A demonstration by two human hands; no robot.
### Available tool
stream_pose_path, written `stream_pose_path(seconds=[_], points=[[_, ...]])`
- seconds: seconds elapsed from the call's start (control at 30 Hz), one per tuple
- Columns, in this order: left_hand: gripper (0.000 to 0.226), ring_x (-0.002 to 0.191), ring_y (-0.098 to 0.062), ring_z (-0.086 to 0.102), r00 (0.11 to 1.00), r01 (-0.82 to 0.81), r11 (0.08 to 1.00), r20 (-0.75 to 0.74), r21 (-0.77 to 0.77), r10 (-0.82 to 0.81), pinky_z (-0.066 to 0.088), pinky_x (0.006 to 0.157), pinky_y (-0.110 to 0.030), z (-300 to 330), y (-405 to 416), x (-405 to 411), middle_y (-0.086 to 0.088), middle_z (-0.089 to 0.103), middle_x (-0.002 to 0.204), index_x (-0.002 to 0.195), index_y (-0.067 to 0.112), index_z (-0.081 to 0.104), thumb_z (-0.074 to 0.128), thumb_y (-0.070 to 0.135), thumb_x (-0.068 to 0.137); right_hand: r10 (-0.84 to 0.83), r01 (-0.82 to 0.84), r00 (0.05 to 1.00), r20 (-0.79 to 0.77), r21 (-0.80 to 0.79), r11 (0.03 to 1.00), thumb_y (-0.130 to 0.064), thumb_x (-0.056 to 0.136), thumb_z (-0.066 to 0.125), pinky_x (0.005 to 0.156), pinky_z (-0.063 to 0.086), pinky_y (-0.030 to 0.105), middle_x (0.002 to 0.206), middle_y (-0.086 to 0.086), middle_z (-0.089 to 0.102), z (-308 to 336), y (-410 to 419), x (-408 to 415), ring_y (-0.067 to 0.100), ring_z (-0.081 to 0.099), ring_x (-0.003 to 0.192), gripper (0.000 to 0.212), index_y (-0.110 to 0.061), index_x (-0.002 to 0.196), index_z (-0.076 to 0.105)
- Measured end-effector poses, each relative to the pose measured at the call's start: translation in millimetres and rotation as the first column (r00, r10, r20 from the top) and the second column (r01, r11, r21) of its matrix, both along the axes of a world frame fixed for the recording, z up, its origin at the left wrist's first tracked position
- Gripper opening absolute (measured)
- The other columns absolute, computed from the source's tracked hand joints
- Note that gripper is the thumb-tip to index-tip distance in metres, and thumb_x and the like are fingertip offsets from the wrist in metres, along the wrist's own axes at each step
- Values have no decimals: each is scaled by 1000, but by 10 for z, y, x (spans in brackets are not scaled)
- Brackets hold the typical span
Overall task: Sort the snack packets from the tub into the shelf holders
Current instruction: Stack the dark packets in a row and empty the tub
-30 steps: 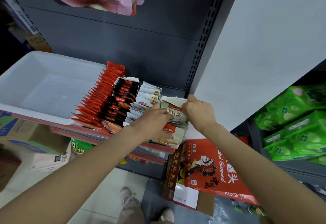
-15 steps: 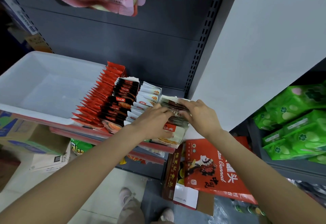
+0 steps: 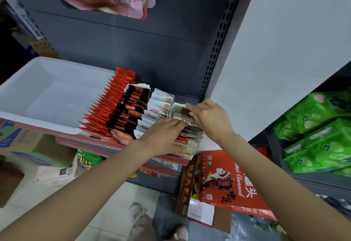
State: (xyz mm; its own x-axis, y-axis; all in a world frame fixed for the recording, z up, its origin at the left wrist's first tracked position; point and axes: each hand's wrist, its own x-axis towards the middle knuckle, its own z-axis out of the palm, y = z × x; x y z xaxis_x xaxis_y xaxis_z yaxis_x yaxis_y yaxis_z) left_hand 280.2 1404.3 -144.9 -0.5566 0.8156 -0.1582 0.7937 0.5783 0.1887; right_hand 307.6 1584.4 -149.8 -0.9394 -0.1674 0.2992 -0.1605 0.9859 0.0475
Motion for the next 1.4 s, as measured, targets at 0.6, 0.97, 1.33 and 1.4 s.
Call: stream_pose_path(seconds=[0.6, 0.97, 1.33, 1.4], points=[[58, 135, -15, 25, 998, 38, 997, -50, 71, -35, 22, 111, -28, -82, -108, 57, 1, 29, 147, 146, 27, 31, 53, 37, 93, 71, -54, 989, 128, -131, 990, -21, 68, 82, 73, 53, 41, 108, 10, 58, -82, 164, 198, 30, 57, 97, 27, -8, 91, 76], [47, 127, -17, 43, 999, 37, 997, 1, 74, -38, 29, 105, -30, -111, -103, 30, 3, 49, 138, 138, 24, 45, 53, 35, 94, -19, 33, 999, 46, -324, 946, -9, 84, 67, 73, 47, 22, 105, 10, 57, -88, 77, 165, 25, 56, 94, 8, -3, 83, 72], [64, 134, -17, 28, 992, -8, 991, -122, 130, 24, 22, 111, -30, -71, -46, 61, 1, 32, 145, 147, 23, 22, 53, 36, 93, -43, 67, 996, 83, -324, 944, -3, 76, 73, 65, 56, 33, 98, 4, 67, -111, 73, 279, 25, 60, 88, 24, -12, 98, 73], [58, 135, -17, 28, 991, 24, 991, -133, 130, -6, 22, 111, -30, -118, -74, 93, 1, 34, 146, 147, 24, 24, 50, 31, 95, -67, 105, 990, 128, -325, 940, -5, 85, 65, 74, 53, 33, 108, 2, 64, -85, 82, 264, 23, 56, 100, 23, -13, 105, 71]])
